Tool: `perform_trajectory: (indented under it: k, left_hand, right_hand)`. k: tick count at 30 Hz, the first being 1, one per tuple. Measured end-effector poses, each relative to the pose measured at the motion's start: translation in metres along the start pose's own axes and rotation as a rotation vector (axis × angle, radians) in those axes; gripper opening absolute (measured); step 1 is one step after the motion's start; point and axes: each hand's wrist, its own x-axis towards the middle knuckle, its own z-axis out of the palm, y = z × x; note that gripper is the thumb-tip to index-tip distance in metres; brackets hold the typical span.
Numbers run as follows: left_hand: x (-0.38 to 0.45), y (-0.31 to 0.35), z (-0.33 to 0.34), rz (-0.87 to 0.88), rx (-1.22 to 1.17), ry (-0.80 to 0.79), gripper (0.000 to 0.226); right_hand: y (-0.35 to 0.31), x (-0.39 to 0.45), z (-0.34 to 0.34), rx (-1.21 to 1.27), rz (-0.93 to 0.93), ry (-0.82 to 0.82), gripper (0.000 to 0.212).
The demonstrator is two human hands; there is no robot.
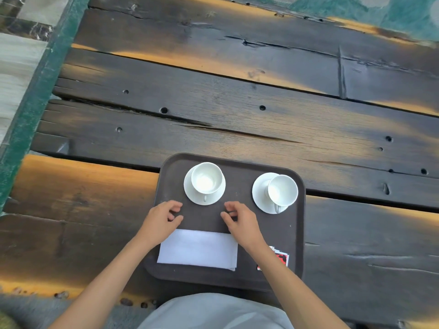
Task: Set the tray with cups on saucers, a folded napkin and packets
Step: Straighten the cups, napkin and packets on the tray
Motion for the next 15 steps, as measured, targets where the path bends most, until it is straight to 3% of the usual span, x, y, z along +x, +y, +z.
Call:
perform_trajectory:
  k: [8,10,15]
  left_hand:
    - [-0.018,-0.027,0.002,0.042,0.435,-0.110,0.013]
    - [-0.017,-0.027,0.004,0.052,0.456,-0.131,0.004]
    - [-0.015,-0.029,0.003,0.100,0.430,-0.147,0.015]
  right_hand:
    - [0.038,-0.046,0.010,-0.182,0.157,-0.020,0.022]
    - [0.040,-0.051,0.014,-0.185,0.146,-0.020,0.022]
    - [0.040,-0.056,0.016,-0.139,0.138,-0.001,0.021]
